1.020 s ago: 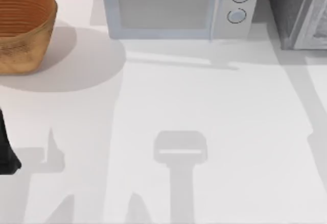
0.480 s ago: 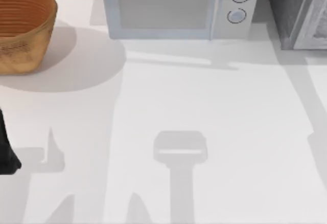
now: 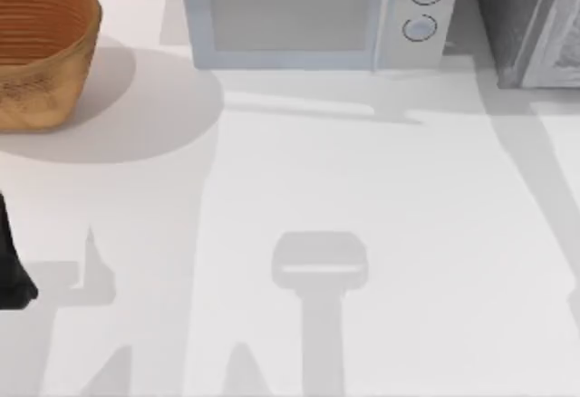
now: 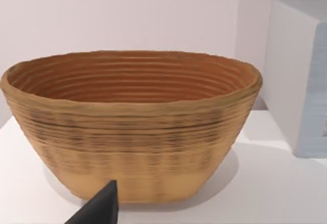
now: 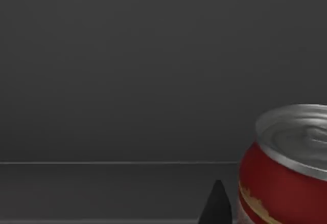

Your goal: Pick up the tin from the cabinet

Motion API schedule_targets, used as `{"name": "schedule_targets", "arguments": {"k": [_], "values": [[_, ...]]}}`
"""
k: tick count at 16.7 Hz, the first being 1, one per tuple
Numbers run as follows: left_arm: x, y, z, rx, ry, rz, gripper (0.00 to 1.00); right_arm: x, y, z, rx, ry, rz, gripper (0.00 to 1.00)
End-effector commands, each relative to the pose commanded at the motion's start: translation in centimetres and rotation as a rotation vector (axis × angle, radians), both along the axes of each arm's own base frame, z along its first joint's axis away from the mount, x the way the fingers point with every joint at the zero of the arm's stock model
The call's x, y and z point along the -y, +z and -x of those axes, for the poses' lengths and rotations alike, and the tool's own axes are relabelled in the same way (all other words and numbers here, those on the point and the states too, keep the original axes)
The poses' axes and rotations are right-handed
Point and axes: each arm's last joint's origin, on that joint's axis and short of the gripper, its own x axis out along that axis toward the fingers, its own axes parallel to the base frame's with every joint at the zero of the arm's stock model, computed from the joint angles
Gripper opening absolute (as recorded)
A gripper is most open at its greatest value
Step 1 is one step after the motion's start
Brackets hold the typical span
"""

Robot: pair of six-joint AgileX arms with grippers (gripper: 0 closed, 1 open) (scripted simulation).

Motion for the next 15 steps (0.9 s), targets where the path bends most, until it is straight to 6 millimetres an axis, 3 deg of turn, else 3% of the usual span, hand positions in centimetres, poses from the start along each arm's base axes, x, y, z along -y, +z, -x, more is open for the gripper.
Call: {"name": "schedule_targets", "arguments": {"k": [4,6,15], "values": [[0.0,0.0,0.0,0.0,0.0,0.0,1.0,0.3,2.1,7.6,0.006,0.001,-0.002,0.0],[0.0,0.0,0.0,0.0,0.0,0.0,1.0,0.5,2.3,9.7,0.0,0.001,-0.001,0.0],[0.0,0.0,0.0,0.0,0.0,0.0,1.0,1.1,1.8,10.8,0.008,-0.003,-0.004,0.0]]}}
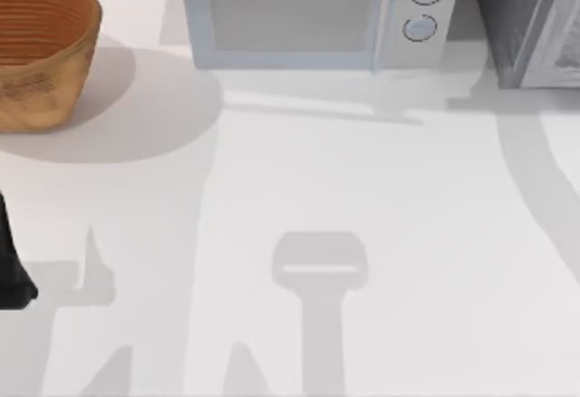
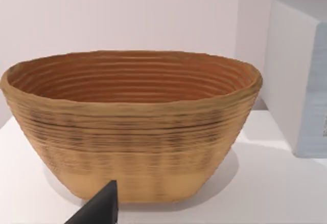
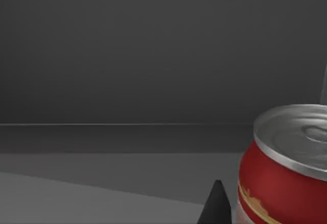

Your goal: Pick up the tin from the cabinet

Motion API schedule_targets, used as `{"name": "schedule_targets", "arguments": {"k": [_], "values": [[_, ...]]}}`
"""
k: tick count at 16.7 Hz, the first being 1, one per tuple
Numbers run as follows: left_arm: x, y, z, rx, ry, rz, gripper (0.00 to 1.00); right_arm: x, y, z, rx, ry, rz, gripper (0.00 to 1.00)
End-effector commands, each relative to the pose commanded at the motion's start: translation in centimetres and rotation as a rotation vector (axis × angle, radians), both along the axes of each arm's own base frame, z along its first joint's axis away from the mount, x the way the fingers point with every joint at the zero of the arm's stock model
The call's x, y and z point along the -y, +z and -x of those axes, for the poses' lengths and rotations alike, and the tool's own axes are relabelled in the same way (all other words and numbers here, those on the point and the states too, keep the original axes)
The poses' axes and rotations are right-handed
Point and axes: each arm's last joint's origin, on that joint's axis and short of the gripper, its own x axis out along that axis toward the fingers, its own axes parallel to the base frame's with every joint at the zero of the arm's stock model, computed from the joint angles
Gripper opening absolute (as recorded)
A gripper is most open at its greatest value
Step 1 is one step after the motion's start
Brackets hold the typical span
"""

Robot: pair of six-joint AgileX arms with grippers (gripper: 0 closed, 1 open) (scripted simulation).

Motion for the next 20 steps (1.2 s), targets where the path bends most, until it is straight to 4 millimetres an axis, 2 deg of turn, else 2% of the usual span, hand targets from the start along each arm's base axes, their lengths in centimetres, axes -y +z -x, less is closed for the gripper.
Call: {"name": "schedule_targets", "arguments": {"k": [2,4,7,10,16,18,20], "values": [[0.0,0.0,0.0,0.0,0.0,0.0,1.0,0.5,-1.1,0.9,0.003,0.0,0.0,0.0],[0.0,0.0,0.0,0.0,0.0,0.0,1.0,1.1,-3.1,2.0,-0.001,0.001,0.001,0.0],[0.0,0.0,0.0,0.0,0.0,0.0,1.0,2.1,-7.6,3.8,-0.017,0.002,0.005,0.0],[0.0,0.0,0.0,0.0,0.0,0.0,1.0,3.0,-13.7,5.5,-0.041,0.003,0.009,0.0],[0.0,0.0,0.0,0.0,0.0,0.0,1.0,4.3,-27.8,7.9,-0.077,0.007,0.009,0.0],[0.0,0.0,0.0,0.0,0.0,0.0,1.0,4.6,-31.7,8.3,-0.072,0.01,0.007,0.0],[0.0,0.0,0.0,0.0,0.0,0.0,1.0,4.7,-34.8,8.4,-0.057,0.012,0.005,0.0]]}}
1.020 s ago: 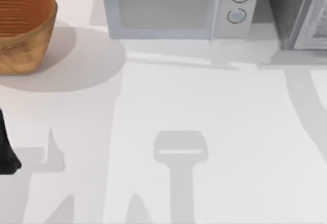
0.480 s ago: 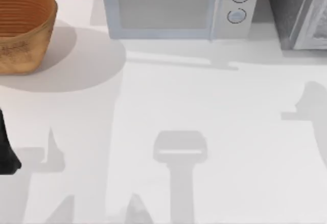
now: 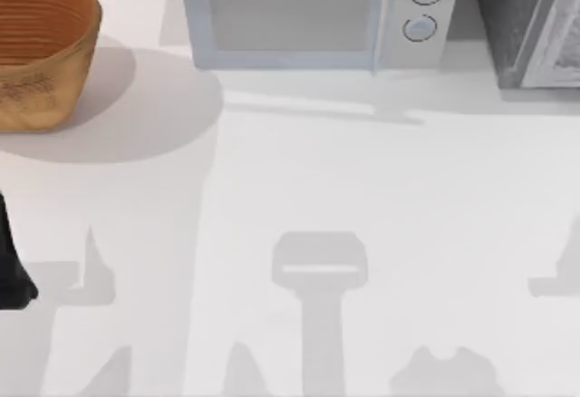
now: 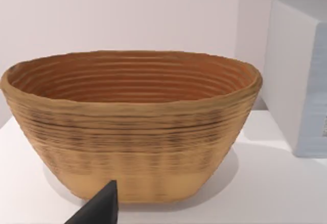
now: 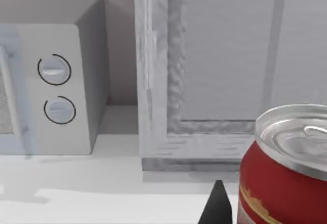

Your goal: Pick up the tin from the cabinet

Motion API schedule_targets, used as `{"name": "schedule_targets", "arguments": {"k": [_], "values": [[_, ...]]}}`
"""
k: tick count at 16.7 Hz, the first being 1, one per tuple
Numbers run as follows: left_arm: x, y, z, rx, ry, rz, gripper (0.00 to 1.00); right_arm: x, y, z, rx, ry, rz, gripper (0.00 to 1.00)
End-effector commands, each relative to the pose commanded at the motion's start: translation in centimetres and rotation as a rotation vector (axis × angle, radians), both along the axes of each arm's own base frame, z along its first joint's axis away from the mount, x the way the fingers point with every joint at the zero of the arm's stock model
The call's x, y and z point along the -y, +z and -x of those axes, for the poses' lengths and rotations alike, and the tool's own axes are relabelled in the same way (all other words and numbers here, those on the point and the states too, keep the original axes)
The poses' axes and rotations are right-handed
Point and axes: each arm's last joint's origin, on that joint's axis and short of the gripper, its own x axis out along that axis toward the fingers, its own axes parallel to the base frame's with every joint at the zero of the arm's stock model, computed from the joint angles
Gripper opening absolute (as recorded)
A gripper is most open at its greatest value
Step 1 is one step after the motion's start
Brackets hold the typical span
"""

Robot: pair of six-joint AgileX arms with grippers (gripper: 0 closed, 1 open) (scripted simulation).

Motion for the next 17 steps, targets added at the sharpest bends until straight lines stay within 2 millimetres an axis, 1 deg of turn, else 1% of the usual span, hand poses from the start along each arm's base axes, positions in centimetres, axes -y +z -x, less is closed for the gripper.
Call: {"name": "schedule_targets", "arguments": {"k": [2,4,10,13,15,17], "values": [[0.0,0.0,0.0,0.0,0.0,0.0,1.0,0.1,-2.0,0.0,0.02,0.003,-0.001,0.0],[0.0,0.0,0.0,0.0,0.0,0.0,1.0,0.2,-2.9,0.0,0.033,0.004,-0.002,0.0],[0.0,0.0,0.0,0.0,0.0,0.0,1.0,0.1,-3.1,0.0,0.026,0.007,-0.003,0.0],[0.0,0.0,0.0,0.0,0.0,0.0,1.0,0.1,-2.1,-0.3,0.049,0.031,-0.003,0.0],[0.0,0.0,0.0,0.0,0.0,0.0,1.0,0.1,-0.9,-0.8,0.076,0.068,-0.001,0.0],[0.0,0.0,0.0,0.0,0.0,0.0,1.0,0.1,0.6,-1.8,0.1,0.119,0.004,0.0]]}}
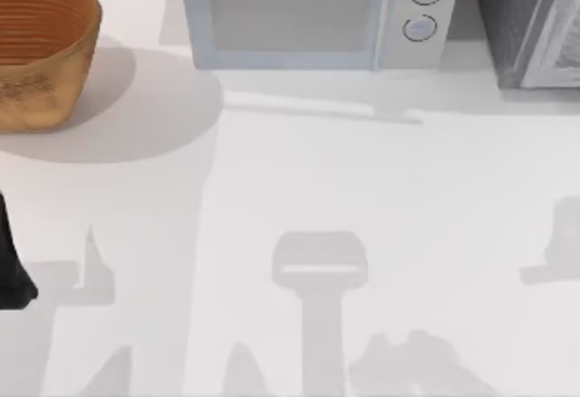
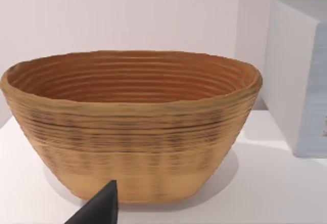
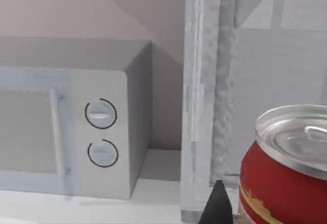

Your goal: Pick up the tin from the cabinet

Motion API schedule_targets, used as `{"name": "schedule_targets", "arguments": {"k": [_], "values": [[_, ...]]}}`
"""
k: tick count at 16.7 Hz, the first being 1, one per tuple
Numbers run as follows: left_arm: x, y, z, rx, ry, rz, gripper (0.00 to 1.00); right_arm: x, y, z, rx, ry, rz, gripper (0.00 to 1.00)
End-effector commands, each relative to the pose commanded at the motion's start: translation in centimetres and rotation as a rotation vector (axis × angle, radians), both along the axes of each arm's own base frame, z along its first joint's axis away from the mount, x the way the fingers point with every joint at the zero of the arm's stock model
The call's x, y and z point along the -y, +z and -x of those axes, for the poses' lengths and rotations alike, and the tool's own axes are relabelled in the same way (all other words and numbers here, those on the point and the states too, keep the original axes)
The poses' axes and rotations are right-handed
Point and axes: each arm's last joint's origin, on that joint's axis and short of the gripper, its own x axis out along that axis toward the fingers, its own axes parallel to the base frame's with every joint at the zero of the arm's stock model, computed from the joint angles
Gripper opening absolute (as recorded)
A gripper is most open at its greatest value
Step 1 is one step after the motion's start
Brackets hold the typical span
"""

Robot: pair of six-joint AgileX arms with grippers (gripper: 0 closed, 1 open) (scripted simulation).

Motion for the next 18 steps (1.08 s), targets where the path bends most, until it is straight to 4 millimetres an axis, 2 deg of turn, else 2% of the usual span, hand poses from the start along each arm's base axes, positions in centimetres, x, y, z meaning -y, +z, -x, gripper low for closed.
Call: {"name": "schedule_targets", "arguments": {"k": [4,6,8,10,13,15,18], "values": [[0.0,0.0,0.0,0.0,0.0,0.0,1.0,0.3,2.3,-3.9,0.02,0.129,0.015,0.0],[0.0,0.0,0.0,0.0,0.0,0.0,1.0,0.7,2.5,-6.7,0.013,0.201,0.022,0.0],[0.0,0.0,0.0,0.0,0.0,0.0,1.0,1.3,1.7,-9.8,-0.003,0.276,0.024,0.0],[0.0,0.0,0.0,0.0,0.0,0.0,1.0,2.0,-0.1,-12.8,-0.023,0.35,0.023,0.0],[0.0,0.0,0.0,0.0,0.0,0.0,1.0,3.3,-4.1,-16.5,-0.054,0.454,0.015,0.0],[0.0,0.0,0.0,0.0,0.0,0.0,1.0,4.0,-7.2,-18.0,-0.069,0.516,0.009,0.0],[0.0,0.0,0.0,0.0,0.0,0.0,1.0,4.8,-11.3,-19.2,-0.075,0.591,0.006,0.0]]}}
